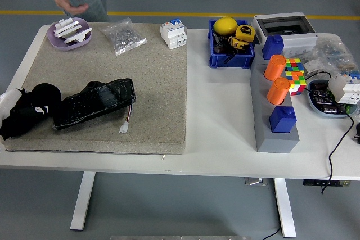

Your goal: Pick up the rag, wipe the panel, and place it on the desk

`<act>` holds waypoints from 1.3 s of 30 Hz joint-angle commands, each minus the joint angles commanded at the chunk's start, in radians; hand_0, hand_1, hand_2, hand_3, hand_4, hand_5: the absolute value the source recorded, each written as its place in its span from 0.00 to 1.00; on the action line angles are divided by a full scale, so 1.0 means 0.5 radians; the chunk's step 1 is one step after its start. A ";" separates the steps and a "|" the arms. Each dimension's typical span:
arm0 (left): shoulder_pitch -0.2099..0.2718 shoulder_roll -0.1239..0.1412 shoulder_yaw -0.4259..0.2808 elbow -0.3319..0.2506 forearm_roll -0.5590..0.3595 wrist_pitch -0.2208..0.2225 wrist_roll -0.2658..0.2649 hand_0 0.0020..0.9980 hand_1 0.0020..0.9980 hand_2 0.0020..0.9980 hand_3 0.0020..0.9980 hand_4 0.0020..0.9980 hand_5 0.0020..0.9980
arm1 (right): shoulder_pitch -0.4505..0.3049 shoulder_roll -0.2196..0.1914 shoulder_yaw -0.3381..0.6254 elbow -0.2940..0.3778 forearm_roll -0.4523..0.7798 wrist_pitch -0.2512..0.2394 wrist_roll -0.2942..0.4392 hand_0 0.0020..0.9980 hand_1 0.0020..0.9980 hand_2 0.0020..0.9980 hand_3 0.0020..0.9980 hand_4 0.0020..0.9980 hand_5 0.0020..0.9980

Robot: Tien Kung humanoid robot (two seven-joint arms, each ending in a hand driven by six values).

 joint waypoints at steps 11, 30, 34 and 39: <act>-0.003 0.000 0.000 -0.006 -0.007 0.016 -0.015 0.41 0.75 0.83 0.70 0.74 0.15 | 0.001 0.000 -0.035 -0.002 0.012 0.008 0.003 0.75 0.61 0.64 0.63 1.00 0.64; -0.006 -0.006 0.050 0.085 -0.094 0.146 -0.104 0.31 0.32 0.62 0.57 0.69 0.15 | 0.004 -0.009 -0.030 0.001 0.013 -0.014 0.017 0.75 0.61 0.64 0.62 1.00 0.63; -0.005 -0.020 0.076 0.093 -0.087 0.192 -0.112 0.31 0.32 0.62 0.57 0.69 0.15 | 0.005 -0.009 -0.027 -0.002 0.014 -0.016 0.019 0.75 0.61 0.65 0.62 1.00 0.63; -0.009 -0.032 0.099 0.099 -0.096 0.249 -0.131 0.25 0.22 0.57 0.56 0.68 0.13 | 0.006 -0.008 -0.026 -0.005 0.016 -0.017 0.019 0.75 0.61 0.65 0.62 1.00 0.63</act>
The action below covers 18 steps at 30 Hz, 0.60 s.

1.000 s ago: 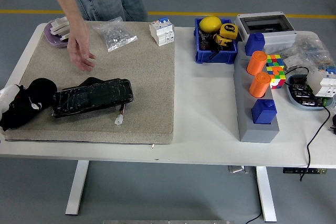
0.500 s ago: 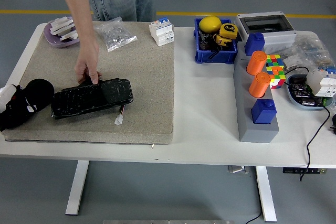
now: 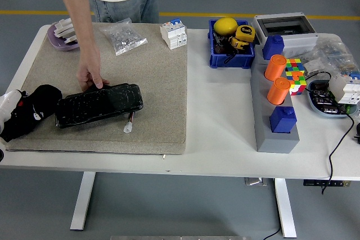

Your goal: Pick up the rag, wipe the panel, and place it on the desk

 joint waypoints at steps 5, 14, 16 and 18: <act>0.001 -0.009 0.014 0.000 -0.001 0.042 -0.012 0.22 0.12 0.55 0.55 0.64 0.06 | 0.004 0.003 0.001 -0.001 -0.004 -0.001 0.001 0.75 0.61 0.65 0.62 1.00 0.63; 0.025 -0.009 -0.038 -0.034 0.062 0.086 -0.010 0.21 0.09 0.53 0.53 0.53 0.00 | 0.006 0.004 -0.009 -0.006 0.006 0.002 0.002 0.75 0.61 0.64 0.62 1.00 0.63; 0.033 -0.008 -0.072 -0.043 0.069 0.091 -0.009 0.21 0.08 0.53 0.54 0.54 0.00 | 0.006 0.004 -0.009 -0.007 0.008 0.002 0.003 0.76 0.61 0.64 0.62 1.00 0.63; 0.045 -0.001 -0.120 -0.063 0.078 0.090 -0.007 0.21 0.08 0.53 0.54 0.54 0.00 | 0.006 0.003 -0.013 -0.007 0.010 0.003 0.002 0.76 0.61 0.64 0.62 1.00 0.63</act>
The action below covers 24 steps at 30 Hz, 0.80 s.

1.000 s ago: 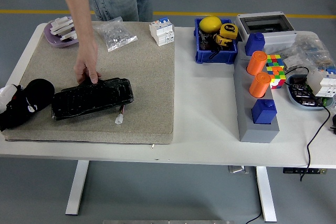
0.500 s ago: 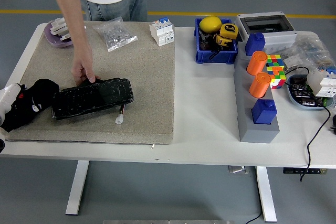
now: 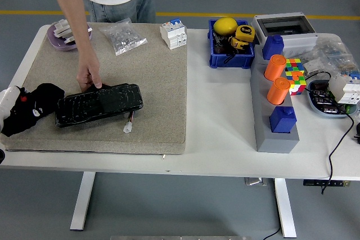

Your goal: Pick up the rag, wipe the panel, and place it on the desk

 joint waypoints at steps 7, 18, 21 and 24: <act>0.070 0.029 -0.170 -0.118 0.011 -0.025 0.026 0.20 0.08 0.54 0.54 0.55 0.00 | 0.000 0.003 -0.022 -0.015 0.025 0.005 -0.002 0.75 0.61 0.65 0.62 1.00 0.63; 0.383 -0.041 -0.487 -0.646 0.069 -0.121 0.287 0.21 0.09 0.55 0.56 0.55 0.00 | -0.011 0.001 -0.035 -0.028 0.044 0.014 -0.004 0.75 0.61 0.65 0.62 1.00 0.63; 0.448 -0.077 -0.524 -0.742 0.039 -0.096 0.336 0.21 0.09 0.55 0.56 0.55 0.00 | -0.014 0.002 -0.034 -0.031 0.046 0.015 -0.003 0.75 0.61 0.65 0.62 1.00 0.63; 0.499 -0.122 -0.526 -0.798 0.027 -0.061 0.364 0.21 0.09 0.55 0.56 0.55 0.00 | -0.016 0.002 -0.039 -0.036 0.054 0.016 -0.002 0.75 0.61 0.65 0.62 1.00 0.63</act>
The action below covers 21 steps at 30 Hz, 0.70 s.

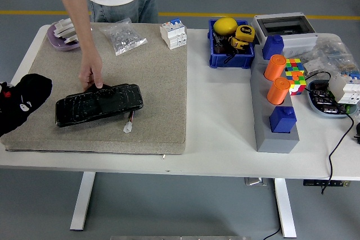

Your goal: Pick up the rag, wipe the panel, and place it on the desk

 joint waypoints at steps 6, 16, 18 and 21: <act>0.074 -0.042 0.063 -0.122 -0.004 0.028 0.042 0.21 0.09 0.55 0.56 0.55 0.00 | 0.001 -0.006 0.005 -0.004 0.003 -0.003 0.003 0.75 0.61 0.65 0.62 1.00 0.63; 0.036 -0.054 0.191 -0.191 0.020 0.017 0.077 0.21 0.09 0.55 0.56 0.55 0.00 | 0.005 -0.009 -0.016 -0.011 0.020 -0.003 0.005 0.75 0.61 0.65 0.62 1.00 0.63; 0.020 -0.051 0.213 -0.187 0.016 0.016 0.078 0.21 0.09 0.55 0.56 0.55 0.00 | 0.007 -0.011 -0.016 -0.011 0.020 -0.004 0.005 0.75 0.61 0.65 0.62 1.00 0.63; -0.025 -0.050 0.263 -0.154 -0.006 0.010 0.071 0.21 0.09 0.55 0.56 0.55 0.00 | 0.006 -0.016 -0.021 -0.011 0.022 -0.002 0.003 0.75 0.61 0.65 0.62 1.00 0.63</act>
